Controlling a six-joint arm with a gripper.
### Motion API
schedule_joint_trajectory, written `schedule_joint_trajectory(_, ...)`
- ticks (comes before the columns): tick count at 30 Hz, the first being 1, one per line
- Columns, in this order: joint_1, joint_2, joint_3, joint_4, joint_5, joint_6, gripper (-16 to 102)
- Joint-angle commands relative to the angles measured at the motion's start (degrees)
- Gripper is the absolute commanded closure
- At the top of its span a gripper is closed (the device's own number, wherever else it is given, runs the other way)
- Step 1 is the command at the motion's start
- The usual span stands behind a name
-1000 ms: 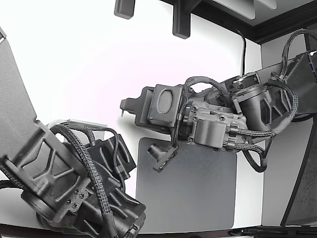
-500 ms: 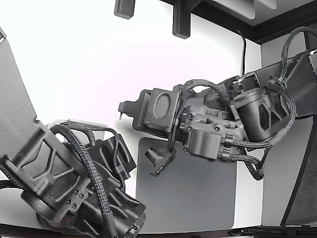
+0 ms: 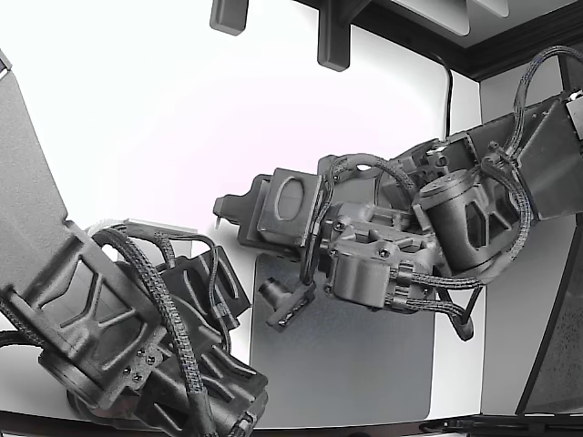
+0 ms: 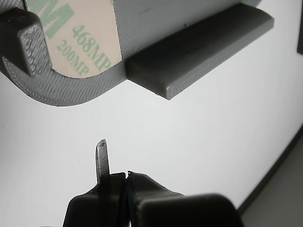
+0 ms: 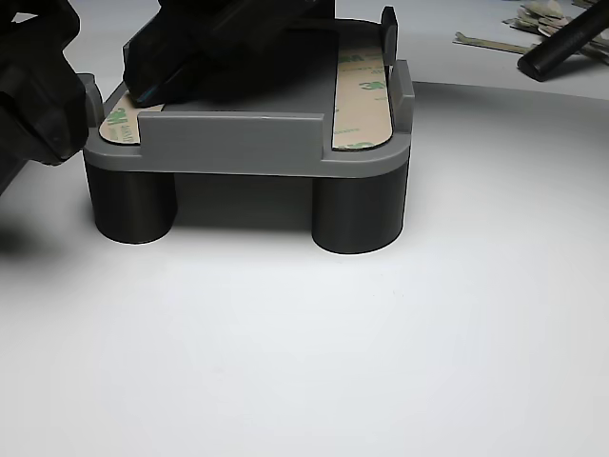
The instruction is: Peel off protective film from adhesive tape.
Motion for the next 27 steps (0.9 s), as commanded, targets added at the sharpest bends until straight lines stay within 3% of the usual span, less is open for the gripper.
schedule_joint_trajectory(1,-0.4,0.6,-1.8,-1.2,-0.2,-1.2,97)
schedule_joint_trajectory(27,1.2,-4.6,-3.3,-3.2,0.4,0.7,97)
